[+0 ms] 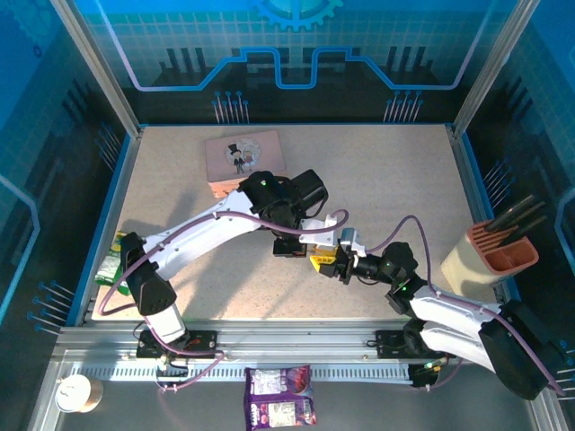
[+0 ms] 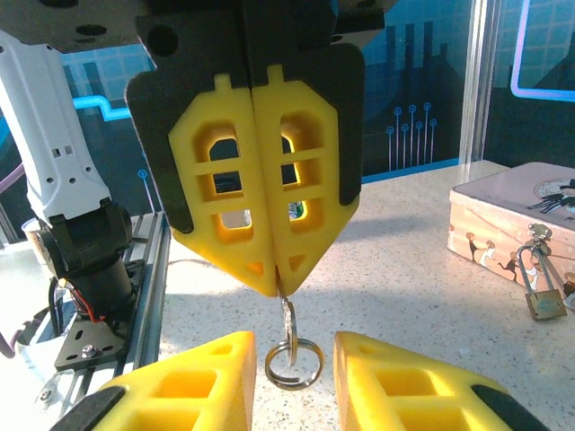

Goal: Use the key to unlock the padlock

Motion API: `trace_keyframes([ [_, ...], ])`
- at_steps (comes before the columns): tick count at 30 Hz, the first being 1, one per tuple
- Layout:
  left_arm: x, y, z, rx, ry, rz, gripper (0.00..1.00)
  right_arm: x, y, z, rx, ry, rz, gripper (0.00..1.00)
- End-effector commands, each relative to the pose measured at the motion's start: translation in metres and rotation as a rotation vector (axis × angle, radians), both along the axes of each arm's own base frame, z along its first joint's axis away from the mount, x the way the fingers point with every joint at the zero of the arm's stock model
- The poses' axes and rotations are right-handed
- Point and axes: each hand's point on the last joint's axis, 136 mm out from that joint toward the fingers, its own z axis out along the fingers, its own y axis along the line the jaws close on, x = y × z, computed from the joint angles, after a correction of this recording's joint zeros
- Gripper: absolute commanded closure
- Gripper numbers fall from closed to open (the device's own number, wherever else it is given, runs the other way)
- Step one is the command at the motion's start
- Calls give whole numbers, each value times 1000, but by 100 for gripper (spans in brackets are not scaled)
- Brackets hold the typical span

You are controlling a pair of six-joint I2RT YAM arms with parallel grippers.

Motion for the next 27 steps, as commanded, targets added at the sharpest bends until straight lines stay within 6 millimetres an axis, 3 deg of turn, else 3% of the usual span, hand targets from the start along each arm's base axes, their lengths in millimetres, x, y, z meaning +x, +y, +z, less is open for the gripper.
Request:
trace_keyframes([
  [1,-9,2,15,-21,-6,-26,100,-2,1,12,27,-54,-6,69],
  [27,-8,2,9,0,-2,-26,100,-1,1,11,9,-25,-17,91],
])
